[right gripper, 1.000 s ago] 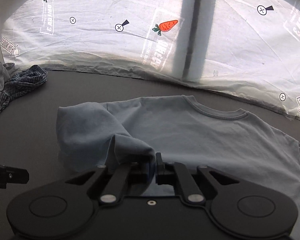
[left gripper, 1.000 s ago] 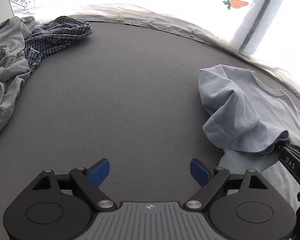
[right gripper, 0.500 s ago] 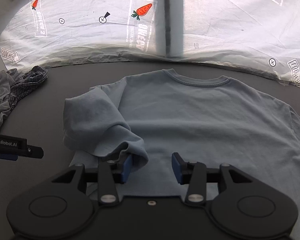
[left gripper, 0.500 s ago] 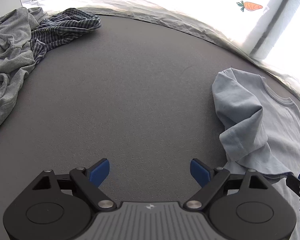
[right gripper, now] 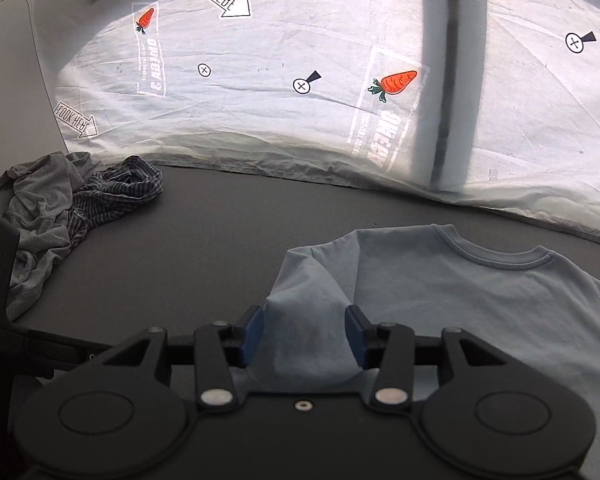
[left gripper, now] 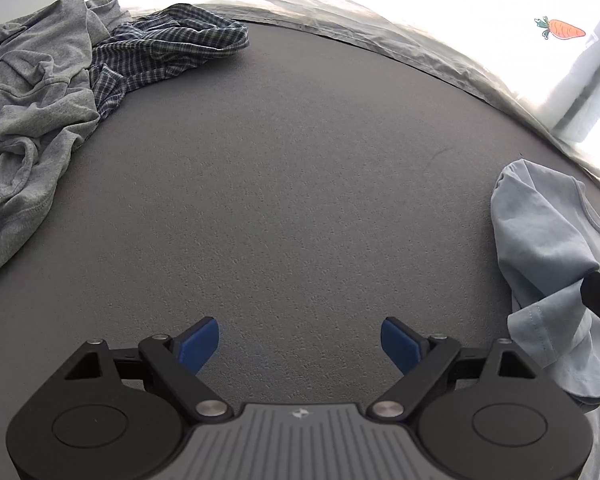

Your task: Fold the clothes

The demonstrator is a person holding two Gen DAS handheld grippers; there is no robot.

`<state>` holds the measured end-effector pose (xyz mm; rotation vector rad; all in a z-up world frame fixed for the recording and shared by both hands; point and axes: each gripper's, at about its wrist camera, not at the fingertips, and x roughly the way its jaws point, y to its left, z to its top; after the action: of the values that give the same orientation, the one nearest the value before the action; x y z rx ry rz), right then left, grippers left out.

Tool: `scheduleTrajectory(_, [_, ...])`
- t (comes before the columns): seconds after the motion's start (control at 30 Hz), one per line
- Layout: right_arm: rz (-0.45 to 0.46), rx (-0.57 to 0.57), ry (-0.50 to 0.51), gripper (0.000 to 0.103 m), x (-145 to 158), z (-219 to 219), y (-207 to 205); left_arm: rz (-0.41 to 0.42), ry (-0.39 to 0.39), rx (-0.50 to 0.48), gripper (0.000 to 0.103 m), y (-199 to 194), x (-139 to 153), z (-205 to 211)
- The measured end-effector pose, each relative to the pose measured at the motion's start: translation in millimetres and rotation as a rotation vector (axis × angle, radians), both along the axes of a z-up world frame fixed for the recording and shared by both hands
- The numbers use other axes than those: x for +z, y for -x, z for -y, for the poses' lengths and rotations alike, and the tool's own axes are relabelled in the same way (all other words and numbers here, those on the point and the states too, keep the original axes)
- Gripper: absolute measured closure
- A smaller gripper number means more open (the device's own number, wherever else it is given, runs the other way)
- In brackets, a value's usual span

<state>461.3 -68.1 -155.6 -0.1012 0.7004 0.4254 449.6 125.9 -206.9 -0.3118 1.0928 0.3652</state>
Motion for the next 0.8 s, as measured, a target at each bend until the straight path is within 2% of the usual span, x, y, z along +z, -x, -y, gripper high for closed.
scheduleTrajectory(0.13, [-0.032,0.026,0.088,0.057,-12.6,-23.9,-6.4,0.010,-0.003,0.009,0.014,-1.9,1.3,-8.1])
scheduleTrajectory(0.17, [-0.038,0.034,0.110,0.064,-16.1,-26.0,-8.3,0.011,-0.005,0.008,0.014,-2.5,1.5,-9.3])
scheduleTrajectory(0.2, [-0.036,0.039,0.124,0.079,-18.0,-25.5,-10.4,0.010,-0.008,0.006,0.014,-2.9,1.2,-9.3])
scheduleTrajectory(0.27, [-0.025,0.027,0.121,0.096,-17.4,-18.5,-15.1,0.007,-0.009,0.002,0.014,-4.2,0.4,-9.0])
scheduleTrajectory(0.4, [0.033,-0.068,0.105,0.098,-5.9,16.2,-29.6,0.004,-0.006,-0.011,0.014,-7.1,-0.9,-5.4])
scheduleTrajectory(0.5, [0.063,-0.161,0.136,0.098,-3.7,47.7,-44.8,0.004,-0.013,-0.024,0.014,-8.4,-0.9,-0.4])
scheduleTrajectory(0.63, [0.002,-0.266,0.116,0.095,-16.5,85.9,-52.3,-0.005,-0.012,-0.040,0.014,-9.7,-2.3,7.4])
scheduleTrajectory(0.73, [-0.048,-0.343,0.098,0.081,-26.8,114.3,-57.3,-0.007,-0.020,-0.048,0.014,-9.5,-1.2,12.0])
scheduleTrajectory(0.8, [-0.082,-0.395,0.086,0.063,-33.7,133.2,-60.6,-0.011,-0.022,-0.050,0.014,-9.4,-1.6,13.9])
